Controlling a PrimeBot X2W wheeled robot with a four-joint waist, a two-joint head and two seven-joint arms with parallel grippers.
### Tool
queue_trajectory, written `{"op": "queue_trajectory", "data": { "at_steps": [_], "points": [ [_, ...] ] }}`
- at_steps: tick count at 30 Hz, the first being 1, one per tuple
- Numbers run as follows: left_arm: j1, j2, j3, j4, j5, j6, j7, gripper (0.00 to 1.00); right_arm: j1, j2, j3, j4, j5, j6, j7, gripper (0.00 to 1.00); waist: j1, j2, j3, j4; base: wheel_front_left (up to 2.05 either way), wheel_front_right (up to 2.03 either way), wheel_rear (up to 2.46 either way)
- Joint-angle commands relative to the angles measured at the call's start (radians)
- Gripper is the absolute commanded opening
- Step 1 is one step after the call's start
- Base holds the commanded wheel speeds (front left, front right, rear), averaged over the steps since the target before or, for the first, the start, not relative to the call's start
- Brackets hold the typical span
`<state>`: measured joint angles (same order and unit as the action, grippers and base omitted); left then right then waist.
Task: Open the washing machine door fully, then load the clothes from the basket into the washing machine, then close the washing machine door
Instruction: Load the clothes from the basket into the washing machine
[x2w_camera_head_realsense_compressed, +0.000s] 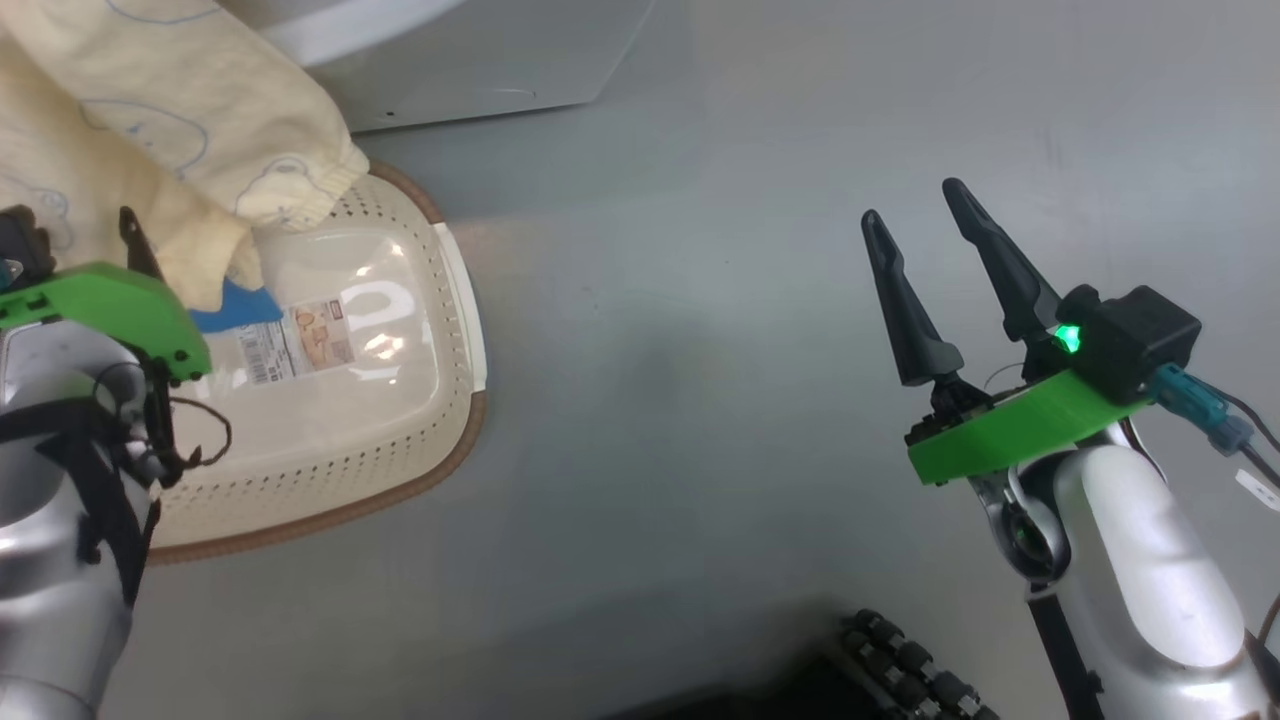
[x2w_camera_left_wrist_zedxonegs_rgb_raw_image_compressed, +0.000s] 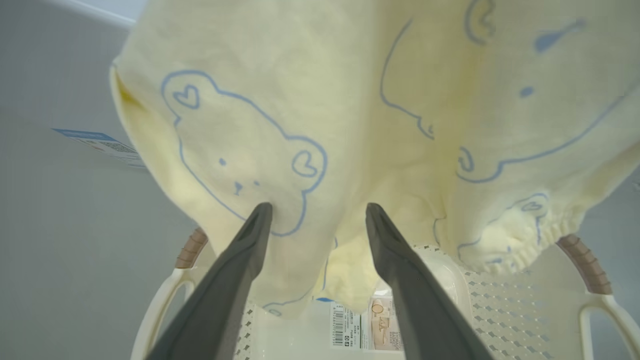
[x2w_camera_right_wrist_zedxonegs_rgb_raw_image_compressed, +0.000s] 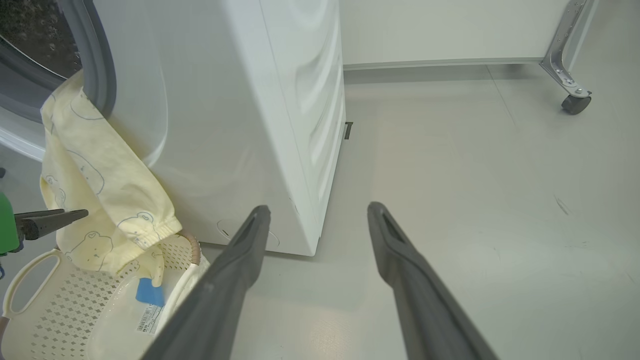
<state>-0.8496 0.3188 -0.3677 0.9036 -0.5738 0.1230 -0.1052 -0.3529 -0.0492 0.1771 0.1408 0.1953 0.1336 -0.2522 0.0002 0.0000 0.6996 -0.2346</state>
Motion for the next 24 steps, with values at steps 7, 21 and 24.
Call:
{"op": "queue_trajectory", "data": {
  "at_steps": [7,21,24],
  "points": [
    [-0.086,0.064,0.035,0.096,-0.009,-0.004,-0.008,1.0,-0.008,-0.002,0.031,-0.037,0.018,-0.003,-0.009,1.0,-0.0002,0.0,0.041,-0.028,0.0,0.0,0.0],
    [-0.142,0.04,0.023,0.217,-0.033,-0.079,-0.003,0.0,-0.008,-0.001,0.032,-0.036,0.03,-0.003,-0.009,1.0,-0.0002,0.0,0.036,-0.02,0.0,0.0,0.0],
    [-0.143,0.031,0.017,0.223,-0.039,-0.103,0.002,0.0,-0.005,-0.001,0.025,-0.036,0.026,-0.003,-0.009,1.0,-0.0002,0.0,0.03,-0.009,0.0,0.0,0.0]
  ]
}}
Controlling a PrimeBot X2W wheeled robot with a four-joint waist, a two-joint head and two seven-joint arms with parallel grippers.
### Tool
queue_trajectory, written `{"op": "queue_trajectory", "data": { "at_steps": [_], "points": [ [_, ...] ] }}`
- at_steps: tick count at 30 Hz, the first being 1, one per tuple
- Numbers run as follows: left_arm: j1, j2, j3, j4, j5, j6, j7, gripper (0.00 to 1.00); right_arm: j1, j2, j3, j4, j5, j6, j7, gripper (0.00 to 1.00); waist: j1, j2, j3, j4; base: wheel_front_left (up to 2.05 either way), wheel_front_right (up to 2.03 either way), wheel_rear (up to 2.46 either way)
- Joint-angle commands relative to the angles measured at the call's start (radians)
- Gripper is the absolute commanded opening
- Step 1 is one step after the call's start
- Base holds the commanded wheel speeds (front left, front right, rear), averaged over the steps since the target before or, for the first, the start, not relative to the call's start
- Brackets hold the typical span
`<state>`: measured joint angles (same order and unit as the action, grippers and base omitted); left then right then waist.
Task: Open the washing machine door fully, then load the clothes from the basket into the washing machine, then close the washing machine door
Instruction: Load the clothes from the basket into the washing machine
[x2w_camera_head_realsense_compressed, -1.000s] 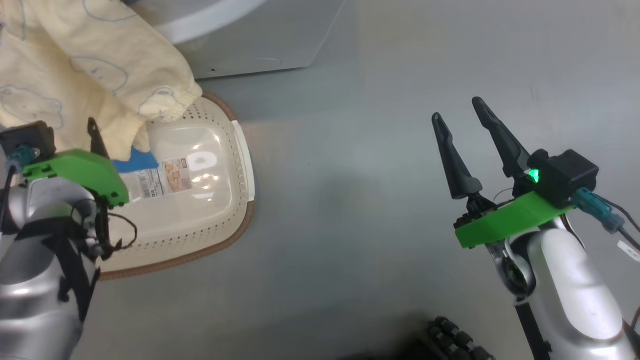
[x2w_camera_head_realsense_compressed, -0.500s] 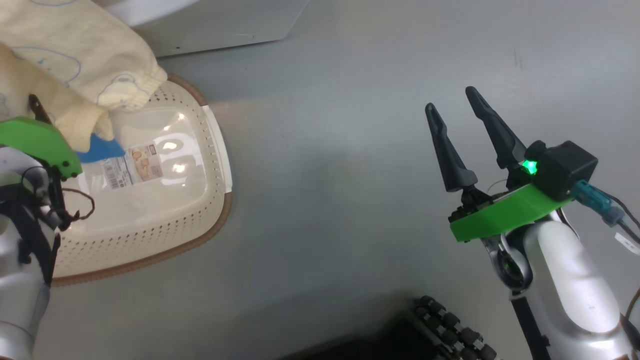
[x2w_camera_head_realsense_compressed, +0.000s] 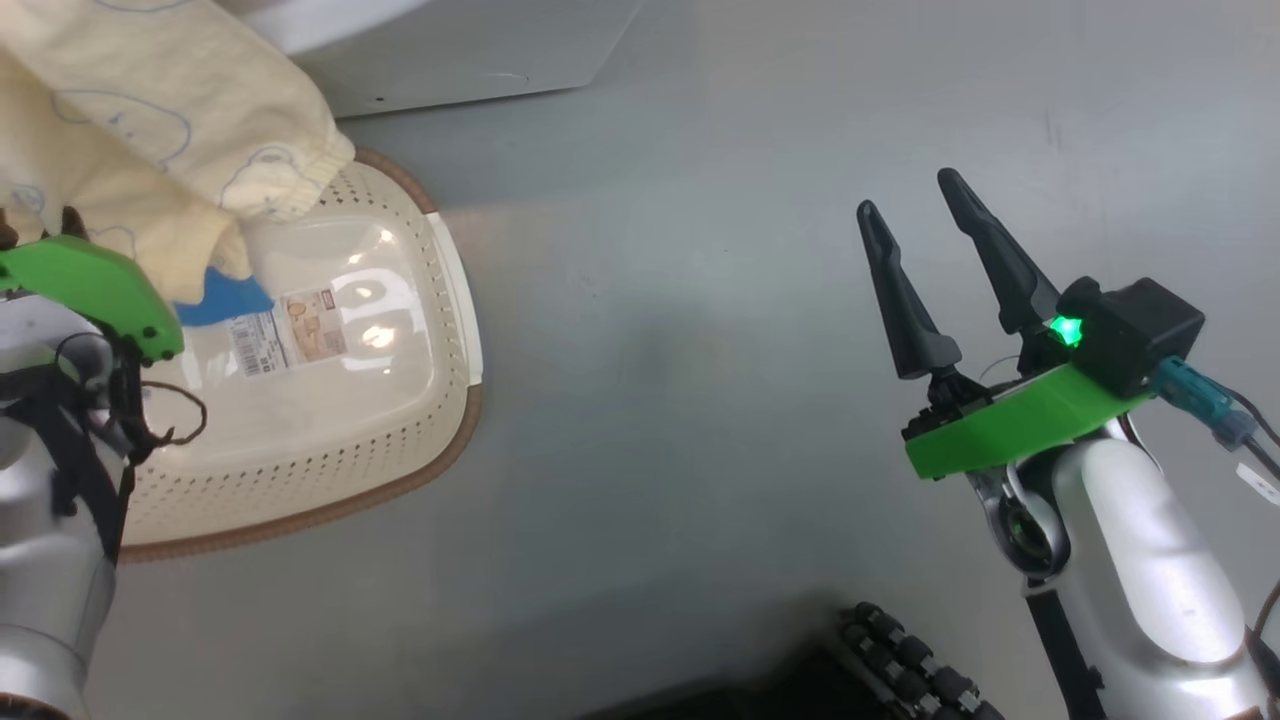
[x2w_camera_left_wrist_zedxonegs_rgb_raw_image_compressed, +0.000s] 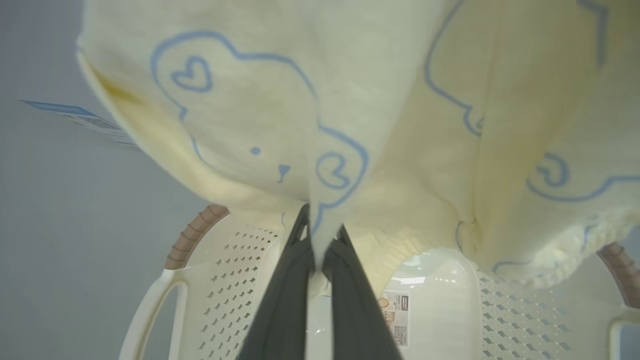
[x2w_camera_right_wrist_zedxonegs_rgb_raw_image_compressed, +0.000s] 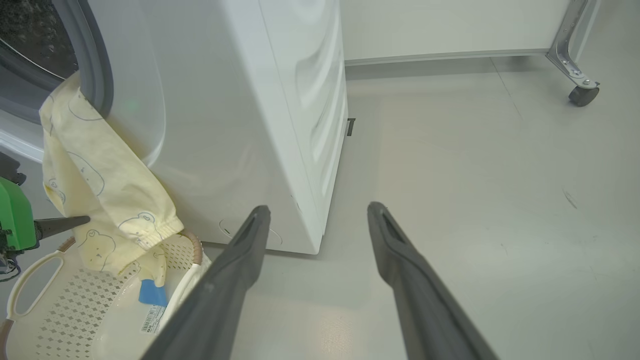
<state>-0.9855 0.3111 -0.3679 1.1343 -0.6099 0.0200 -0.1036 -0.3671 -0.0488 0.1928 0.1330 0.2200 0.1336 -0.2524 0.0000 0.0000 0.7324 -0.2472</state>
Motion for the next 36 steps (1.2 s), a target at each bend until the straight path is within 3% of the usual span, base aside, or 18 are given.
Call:
{"op": "queue_trajectory", "data": {
  "at_steps": [1,10,16,19,27,31,36],
  "points": [
    [-0.008,0.034,0.015,-0.009,-0.004,-0.008,0.003,0.0,0.011,-0.002,0.006,-0.028,-0.001,-0.003,-0.009,1.0,0.0,0.0,-0.005,0.009,0.0,0.0,0.0],
    [0.015,0.023,-0.002,-0.117,-0.034,-0.076,0.086,0.0,0.033,-0.001,-0.018,-0.027,-0.022,-0.003,-0.009,1.0,0.0,0.0,-0.05,0.059,0.0,0.0,0.0],
    [0.082,0.086,-0.009,-0.367,-0.057,-0.079,0.219,0.0,0.054,-0.001,-0.029,-0.028,-0.025,-0.003,-0.009,1.0,0.0,0.0,-0.087,0.078,0.0,0.0,0.0],
    [0.119,0.135,0.001,-0.54,-0.07,-0.052,0.294,0.0,0.062,-0.001,-0.032,-0.03,-0.02,-0.003,-0.009,1.0,0.0,0.0,-0.098,0.081,0.0,0.0,0.0],
    [0.184,0.287,0.076,-0.999,-0.087,0.09,0.48,0.0,0.065,-0.001,-0.021,-0.03,0.002,-0.003,-0.009,1.0,0.0,0.0,-0.116,0.06,0.0,0.0,0.0],
    [0.165,0.341,0.119,-1.11,-0.097,0.138,0.545,0.0,0.059,-0.001,-0.008,-0.03,0.021,-0.003,-0.009,1.0,0.0,0.0,-0.113,0.034,0.0,0.0,0.0],
    [0.11,0.383,0.137,-1.135,-0.083,0.159,0.592,0.0,0.052,-0.001,0.006,-0.026,0.042,-0.003,-0.009,1.0,0.0,0.0,-0.101,0.003,0.0,0.0,0.0]
  ]
}}
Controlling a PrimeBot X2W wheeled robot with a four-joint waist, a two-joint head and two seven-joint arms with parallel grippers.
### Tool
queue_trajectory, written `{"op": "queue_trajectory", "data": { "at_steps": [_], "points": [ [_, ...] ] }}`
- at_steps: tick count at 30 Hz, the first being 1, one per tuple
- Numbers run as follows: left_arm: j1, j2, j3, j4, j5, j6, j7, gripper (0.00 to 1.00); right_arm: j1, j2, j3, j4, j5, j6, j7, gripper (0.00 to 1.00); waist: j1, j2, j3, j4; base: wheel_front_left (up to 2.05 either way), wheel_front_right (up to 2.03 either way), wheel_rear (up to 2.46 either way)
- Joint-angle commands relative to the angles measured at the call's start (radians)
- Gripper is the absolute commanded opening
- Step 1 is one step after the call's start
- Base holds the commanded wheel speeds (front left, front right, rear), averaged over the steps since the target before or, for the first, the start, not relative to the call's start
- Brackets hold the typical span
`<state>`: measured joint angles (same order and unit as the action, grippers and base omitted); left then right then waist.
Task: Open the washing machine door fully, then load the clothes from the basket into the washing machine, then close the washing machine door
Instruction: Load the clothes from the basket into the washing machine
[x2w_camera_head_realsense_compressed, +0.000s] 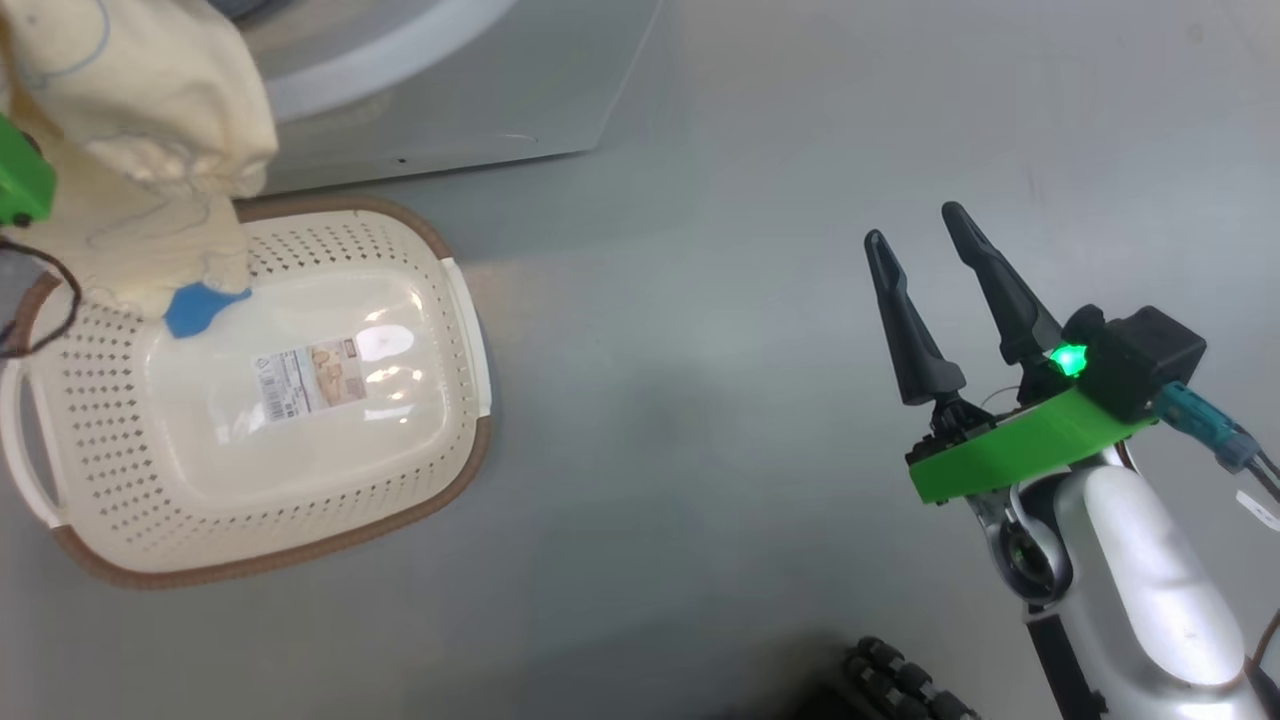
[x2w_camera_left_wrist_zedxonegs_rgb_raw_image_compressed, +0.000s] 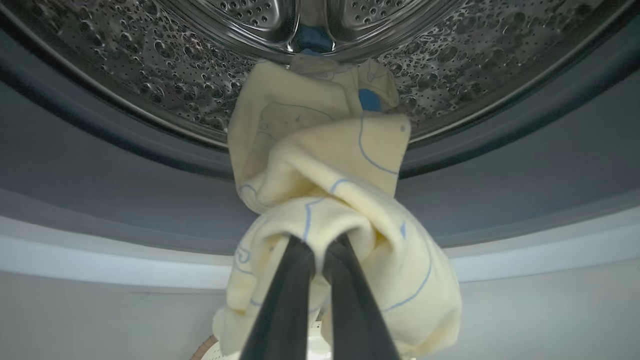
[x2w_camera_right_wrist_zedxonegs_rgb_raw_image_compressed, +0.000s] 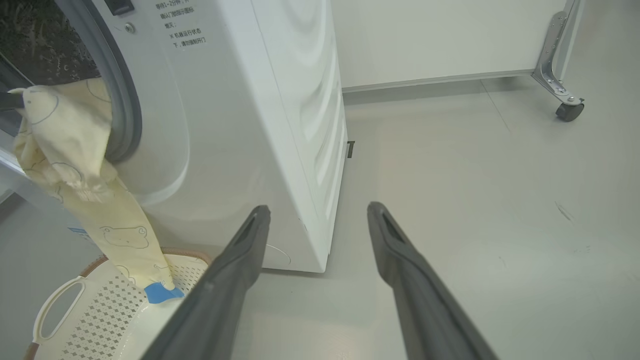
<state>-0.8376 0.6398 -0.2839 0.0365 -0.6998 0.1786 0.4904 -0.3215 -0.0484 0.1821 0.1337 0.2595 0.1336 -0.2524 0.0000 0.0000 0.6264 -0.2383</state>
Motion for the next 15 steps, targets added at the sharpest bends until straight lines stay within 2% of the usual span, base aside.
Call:
{"op": "queue_trajectory", "data": {
  "at_steps": [1,9,15],
  "points": [
    [-0.056,0.06,0.056,-0.033,0.009,0.004,0.005,0.0,0.004,-0.002,0.02,-0.026,0.008,-0.003,-0.009,1.0,0.0,0.0,0.01,-0.014,0.0,0.0,0.0],
    [-0.216,0.096,0.053,0.092,0.046,0.01,0.056,0.0,-0.015,-0.002,0.043,-0.025,0.049,-0.003,-0.009,1.0,0.0,0.0,0.056,-0.084,0.0,0.0,0.0],
    [-0.325,0.125,0.048,0.207,0.099,0.012,0.036,0.0,-0.024,-0.002,0.059,-0.027,0.074,-0.003,-0.009,1.0,0.0,0.0,0.092,-0.132,0.0,0.0,0.0]
  ]
}}
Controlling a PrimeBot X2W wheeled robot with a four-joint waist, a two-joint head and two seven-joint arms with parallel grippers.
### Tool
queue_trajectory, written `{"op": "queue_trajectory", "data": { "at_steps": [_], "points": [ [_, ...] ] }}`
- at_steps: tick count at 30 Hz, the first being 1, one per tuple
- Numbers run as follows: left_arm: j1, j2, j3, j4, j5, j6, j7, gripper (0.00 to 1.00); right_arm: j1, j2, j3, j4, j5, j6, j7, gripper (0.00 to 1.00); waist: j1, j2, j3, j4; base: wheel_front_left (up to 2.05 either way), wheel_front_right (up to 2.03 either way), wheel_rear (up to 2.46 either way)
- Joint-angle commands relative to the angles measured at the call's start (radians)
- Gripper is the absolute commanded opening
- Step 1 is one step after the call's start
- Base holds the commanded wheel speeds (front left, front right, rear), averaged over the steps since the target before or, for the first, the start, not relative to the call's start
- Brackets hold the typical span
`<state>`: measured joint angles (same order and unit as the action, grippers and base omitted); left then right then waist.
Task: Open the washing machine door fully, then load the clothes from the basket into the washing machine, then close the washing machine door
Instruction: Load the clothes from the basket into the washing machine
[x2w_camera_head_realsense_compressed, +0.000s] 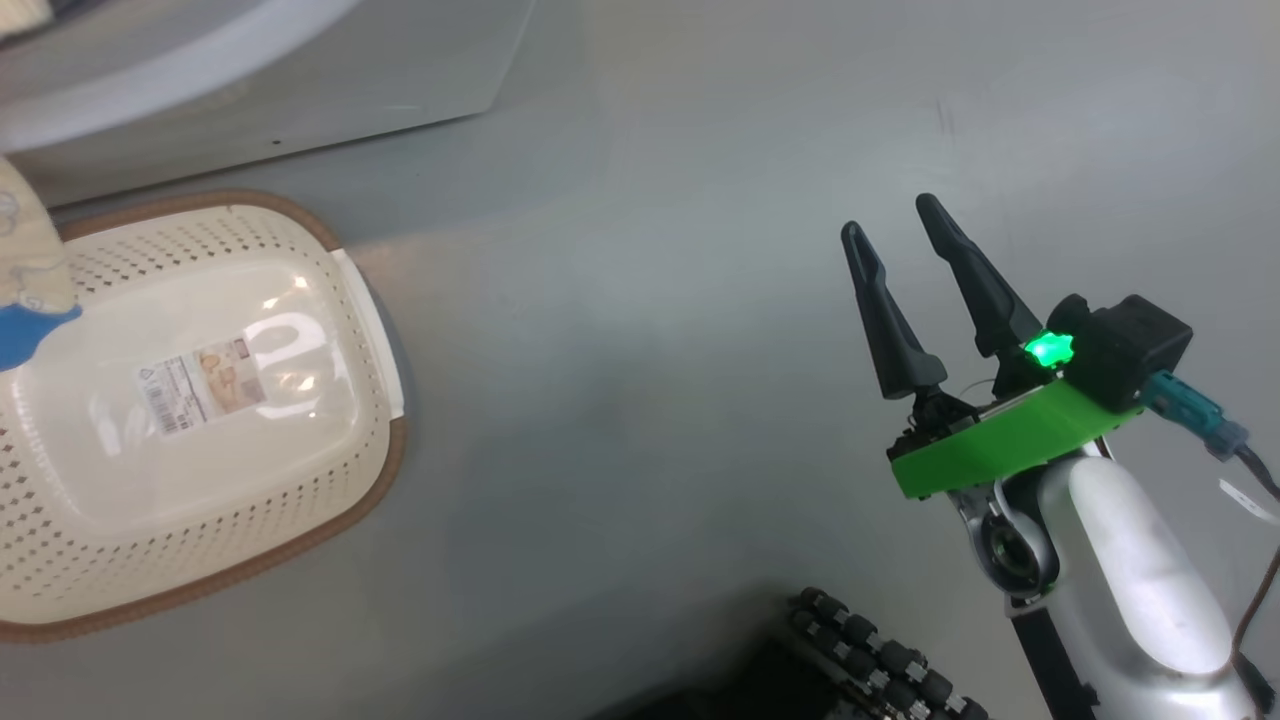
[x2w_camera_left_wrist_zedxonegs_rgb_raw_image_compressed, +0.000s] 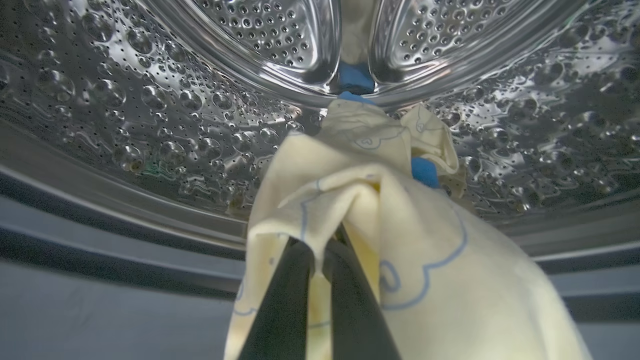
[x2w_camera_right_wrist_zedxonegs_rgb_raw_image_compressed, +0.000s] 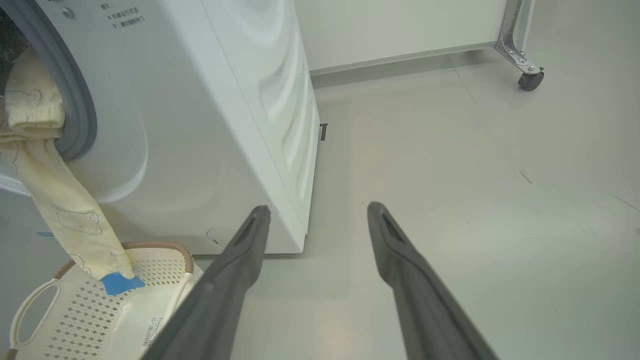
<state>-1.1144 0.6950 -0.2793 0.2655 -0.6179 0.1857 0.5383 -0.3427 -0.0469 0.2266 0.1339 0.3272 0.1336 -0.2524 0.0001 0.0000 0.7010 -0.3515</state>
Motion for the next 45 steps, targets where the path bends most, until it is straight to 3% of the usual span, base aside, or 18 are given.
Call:
{"op": "queue_trajectory", "data": {
  "at_steps": [1,8,23,32,33,34,35,45],
  "points": [
    [-0.064,0.073,0.044,-0.005,0.025,0.005,-0.022,0.0,-0.004,-0.003,0.016,-0.027,0.01,-0.003,-0.009,1.0,-0.0001,0.0,0.023,-0.025,0.0,0.0,0.0],
    [-0.185,0.079,0.04,0.123,0.093,-0.023,-0.185,0.0,-0.012,-0.003,0.028,-0.031,0.024,-0.003,-0.009,1.0,-0.0001,0.0,0.063,-0.054,0.0,0.0,0.0],
    [-0.44,-0.01,0.016,0.361,0.188,-0.096,-0.693,0.0,-0.028,-0.003,0.044,-0.05,0.033,-0.003,-0.009,1.0,-0.0001,0.0,0.112,-0.064,0.0,0.0,0.0],
    [-0.447,-0.058,0.007,0.525,0.122,-0.146,-0.587,0.0,-0.03,-0.003,0.044,-0.055,0.031,-0.003,-0.009,1.0,-0.0001,0.0,0.12,-0.048,0.0,0.0,0.0],
    [-0.446,-0.064,0.007,0.53,0.116,-0.147,-0.58,0.36,-0.031,-0.003,0.043,-0.055,0.03,-0.003,-0.009,1.0,-0.0001,0.0,0.121,-0.045,0.0,0.0,0.0],
    [-0.445,-0.068,0.007,0.536,0.111,-0.147,-0.575,0.36,-0.032,-0.003,0.043,-0.055,0.028,-0.003,-0.009,1.0,-0.0001,0.0,0.123,-0.043,0.0,0.0,0.0],
    [-0.444,-0.073,0.01,0.538,0.105,-0.147,-0.576,1.0,-0.033,-0.003,0.042,-0.055,0.027,-0.003,-0.009,1.0,-0.0001,0.0,0.123,-0.04,0.0,0.0,0.0],
    [-0.335,-0.115,0.029,0.527,0.057,-0.11,-0.596,1.0,-0.031,-0.003,0.024,-0.044,0.007,-0.003,-0.009,1.0,-0.0001,0.0,0.097,0.0,0.0,0.0,0.0]
  ]
}}
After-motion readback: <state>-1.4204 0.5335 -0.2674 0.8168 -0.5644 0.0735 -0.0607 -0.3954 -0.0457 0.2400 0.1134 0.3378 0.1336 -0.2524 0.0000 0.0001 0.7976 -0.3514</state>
